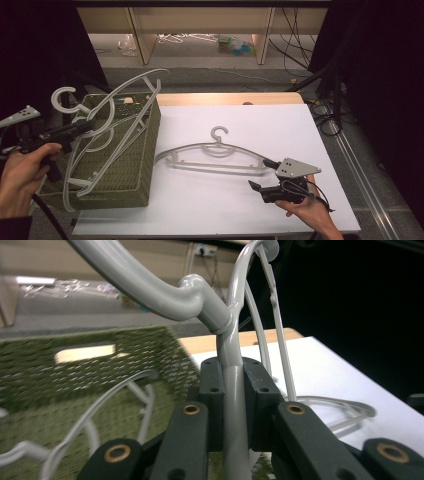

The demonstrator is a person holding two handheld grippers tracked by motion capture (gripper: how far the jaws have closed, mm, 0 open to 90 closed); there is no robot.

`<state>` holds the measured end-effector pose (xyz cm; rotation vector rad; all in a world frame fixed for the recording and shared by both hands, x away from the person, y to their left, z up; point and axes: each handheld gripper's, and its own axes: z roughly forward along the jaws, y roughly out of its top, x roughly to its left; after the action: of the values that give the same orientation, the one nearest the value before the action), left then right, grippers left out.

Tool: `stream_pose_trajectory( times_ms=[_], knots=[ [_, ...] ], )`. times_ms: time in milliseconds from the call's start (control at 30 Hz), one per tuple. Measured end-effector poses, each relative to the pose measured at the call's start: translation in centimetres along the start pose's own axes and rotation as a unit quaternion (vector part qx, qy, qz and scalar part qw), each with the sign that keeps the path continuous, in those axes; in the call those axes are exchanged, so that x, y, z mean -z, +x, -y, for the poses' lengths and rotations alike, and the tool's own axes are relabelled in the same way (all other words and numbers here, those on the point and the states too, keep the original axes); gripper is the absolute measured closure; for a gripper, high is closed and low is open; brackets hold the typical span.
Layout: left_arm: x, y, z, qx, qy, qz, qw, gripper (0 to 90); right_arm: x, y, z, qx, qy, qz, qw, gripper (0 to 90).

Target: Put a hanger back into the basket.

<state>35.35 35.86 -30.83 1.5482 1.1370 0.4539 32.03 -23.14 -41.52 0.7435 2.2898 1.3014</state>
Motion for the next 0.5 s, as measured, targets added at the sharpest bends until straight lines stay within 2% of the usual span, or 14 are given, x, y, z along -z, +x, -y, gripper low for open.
stream_pose_trajectory(
  times_ms=[133,167,233,267,367,400,500],
  knots=[
    [-0.5,1.8,-0.3,0.003,0.009,-0.02,0.9998,80.3,-0.1,-0.1,0.1,0.0,0.002,0.0,1.0,20.8],
    [-0.5,1.8,-0.3,0.003,0.009,-0.02,0.9998,80.3,-0.1,-0.1,0.1,0.0,0.002,0.0,1.0,20.8],
    [-0.9,2.8,-0.4,0.0,0.018,-0.028,0.9994,80.3,-0.2,-0.1,0.1,0.0,0.006,-0.006,1.0,22.1],
    [-1.3,3.5,-0.6,-0.002,0.028,-0.038,0.9989,80.3,-0.3,0.0,0.2,0.002,0.011,-0.007,0.9999,22.1],
    [-1.6,4.2,-0.9,-0.015,0.036,-0.044,0.9983,80.2,-0.4,0.0,0.1,0.003,0.005,-0.005,1.0,22.1],
    [-1.9,4.7,-1.0,-0.032,0.037,-0.048,0.9976,80.3,-0.4,0.0,0.1,0.002,0.01,-0.007,0.9999,22.1],
    [-2.1,5.0,-1.2,-0.04,0.043,-0.053,0.9968,80.3,-0.6,0.0,0.2,0.002,0.006,-0.006,1.0,22.0]
  ],
)
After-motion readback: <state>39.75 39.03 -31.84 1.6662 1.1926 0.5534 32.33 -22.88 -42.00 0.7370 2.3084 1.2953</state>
